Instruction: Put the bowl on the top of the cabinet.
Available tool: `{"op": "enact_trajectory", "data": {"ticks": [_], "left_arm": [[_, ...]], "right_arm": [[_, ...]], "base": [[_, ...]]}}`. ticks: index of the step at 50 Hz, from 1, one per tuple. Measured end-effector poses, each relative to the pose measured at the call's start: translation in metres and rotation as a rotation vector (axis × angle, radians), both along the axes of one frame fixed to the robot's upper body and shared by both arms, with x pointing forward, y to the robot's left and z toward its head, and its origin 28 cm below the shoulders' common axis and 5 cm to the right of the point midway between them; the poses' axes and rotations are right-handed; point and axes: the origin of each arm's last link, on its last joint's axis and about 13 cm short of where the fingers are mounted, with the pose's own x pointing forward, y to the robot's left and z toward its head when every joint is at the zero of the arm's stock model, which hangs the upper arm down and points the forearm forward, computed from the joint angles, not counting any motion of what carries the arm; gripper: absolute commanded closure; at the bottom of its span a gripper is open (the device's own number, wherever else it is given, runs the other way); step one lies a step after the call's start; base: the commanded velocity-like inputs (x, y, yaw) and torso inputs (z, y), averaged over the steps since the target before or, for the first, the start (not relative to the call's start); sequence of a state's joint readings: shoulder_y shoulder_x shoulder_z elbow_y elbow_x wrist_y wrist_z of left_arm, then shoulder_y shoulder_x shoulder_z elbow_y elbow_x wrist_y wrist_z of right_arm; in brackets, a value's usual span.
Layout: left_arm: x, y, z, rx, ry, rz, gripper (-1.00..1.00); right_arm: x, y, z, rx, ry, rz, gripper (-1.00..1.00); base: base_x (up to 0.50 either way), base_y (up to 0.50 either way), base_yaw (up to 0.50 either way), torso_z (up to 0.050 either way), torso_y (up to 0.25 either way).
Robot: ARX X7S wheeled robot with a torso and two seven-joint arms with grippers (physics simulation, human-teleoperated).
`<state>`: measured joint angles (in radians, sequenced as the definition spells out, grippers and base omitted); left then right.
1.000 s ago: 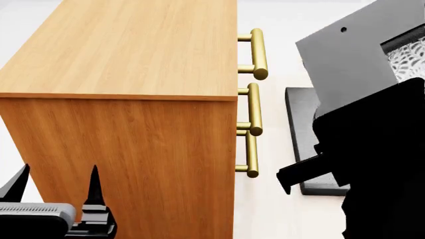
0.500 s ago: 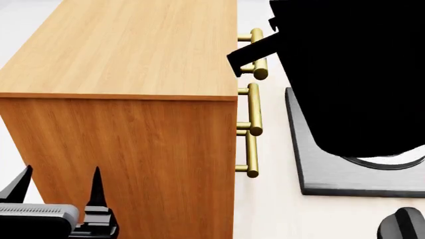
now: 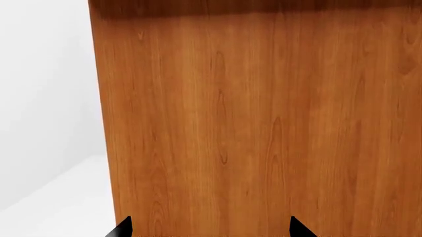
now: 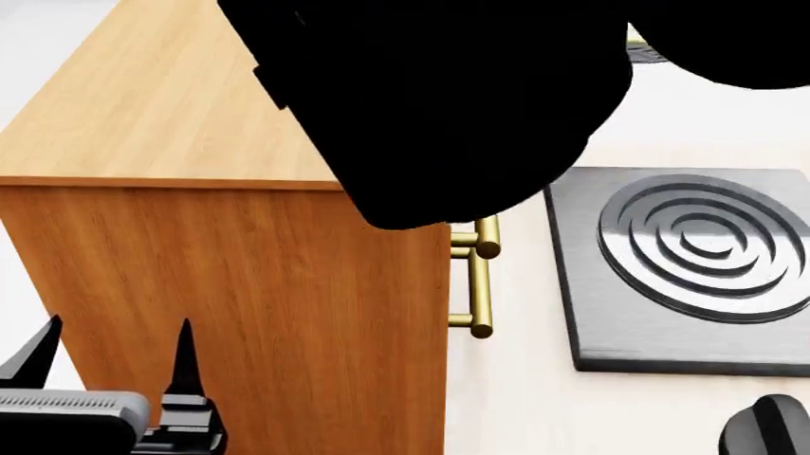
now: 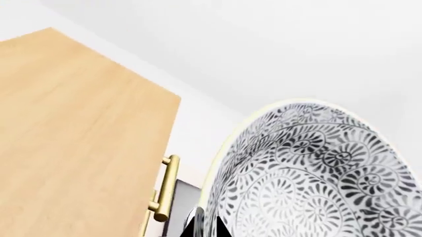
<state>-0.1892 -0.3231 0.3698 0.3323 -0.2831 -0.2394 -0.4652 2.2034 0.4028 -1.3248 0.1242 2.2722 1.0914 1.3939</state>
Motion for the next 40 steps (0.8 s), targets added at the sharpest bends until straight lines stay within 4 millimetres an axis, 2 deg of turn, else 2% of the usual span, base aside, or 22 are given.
{"op": "enact_trajectory", "data": {"ticks": [21,40], "left_arm": [[0.0,0.001,-0.001,-0.003,0.002,0.001,-1.0],[0.0,0.001,-0.001,-0.002,0.005,0.0,-1.0]], "right_arm": [[-0.003,0.03,-0.011,-0.06,-0.003,0.106,1.0],[0.007,0.036,-0.019,-0.053,-0.009,0.174,1.0]], "base": [[0.0,0.0,0.0,0.0,0.0],[0.0,0.0,0.0,0.0,0.001]]}}
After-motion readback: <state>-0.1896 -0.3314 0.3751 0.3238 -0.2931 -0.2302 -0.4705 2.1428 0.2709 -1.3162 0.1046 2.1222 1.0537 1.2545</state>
